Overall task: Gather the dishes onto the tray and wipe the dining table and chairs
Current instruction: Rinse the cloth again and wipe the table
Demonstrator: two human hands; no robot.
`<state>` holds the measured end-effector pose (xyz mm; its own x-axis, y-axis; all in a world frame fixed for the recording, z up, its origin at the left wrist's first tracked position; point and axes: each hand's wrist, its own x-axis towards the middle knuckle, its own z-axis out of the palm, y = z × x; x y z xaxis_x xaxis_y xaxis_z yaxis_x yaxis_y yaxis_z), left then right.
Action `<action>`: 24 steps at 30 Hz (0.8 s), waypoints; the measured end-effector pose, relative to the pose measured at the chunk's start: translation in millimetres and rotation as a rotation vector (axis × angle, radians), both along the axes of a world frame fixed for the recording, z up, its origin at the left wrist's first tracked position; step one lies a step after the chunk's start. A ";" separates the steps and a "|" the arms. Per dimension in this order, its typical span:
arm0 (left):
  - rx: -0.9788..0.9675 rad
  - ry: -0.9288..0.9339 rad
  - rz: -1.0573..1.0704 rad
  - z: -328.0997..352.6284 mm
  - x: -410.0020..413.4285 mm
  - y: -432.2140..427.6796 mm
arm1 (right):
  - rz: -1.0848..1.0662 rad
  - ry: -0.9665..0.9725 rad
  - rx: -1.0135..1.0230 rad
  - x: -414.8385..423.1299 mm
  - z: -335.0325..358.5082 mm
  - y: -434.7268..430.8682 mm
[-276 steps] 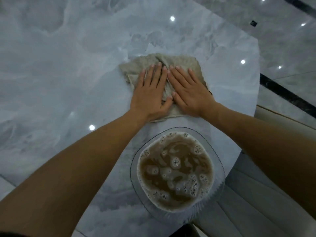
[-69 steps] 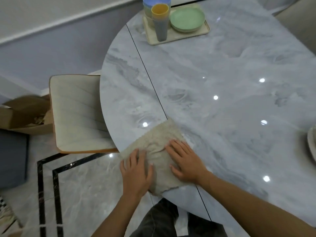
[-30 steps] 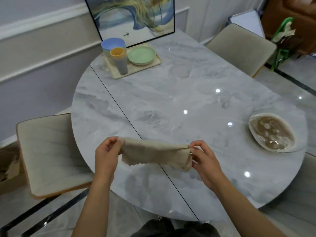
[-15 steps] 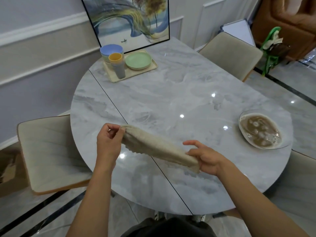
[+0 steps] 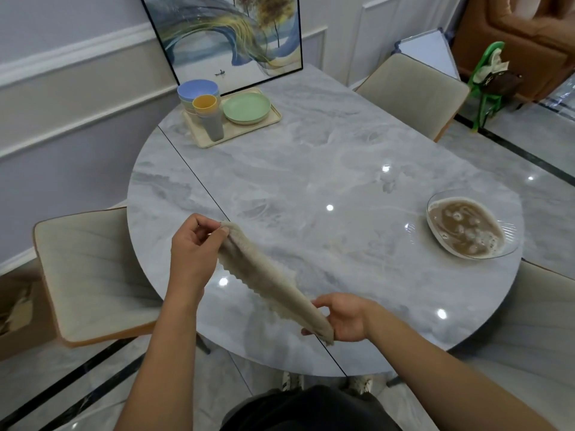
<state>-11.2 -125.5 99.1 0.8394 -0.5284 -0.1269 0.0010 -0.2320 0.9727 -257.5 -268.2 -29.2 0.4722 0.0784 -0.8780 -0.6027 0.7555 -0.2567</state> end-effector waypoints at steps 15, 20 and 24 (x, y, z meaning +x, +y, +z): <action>0.126 -0.120 -0.033 1.0 20.9 7.1 | -0.564 -0.285 -0.824 5.7 58.1 -54.5; 0.242 -0.291 -0.185 5.6 34.4 -5.3 | -0.352 -0.298 -1.113 2.1 92.8 -80.5; 0.309 -0.450 -0.188 3.2 43.2 -16.4 | -0.094 -0.196 -1.489 3.2 113.1 -96.1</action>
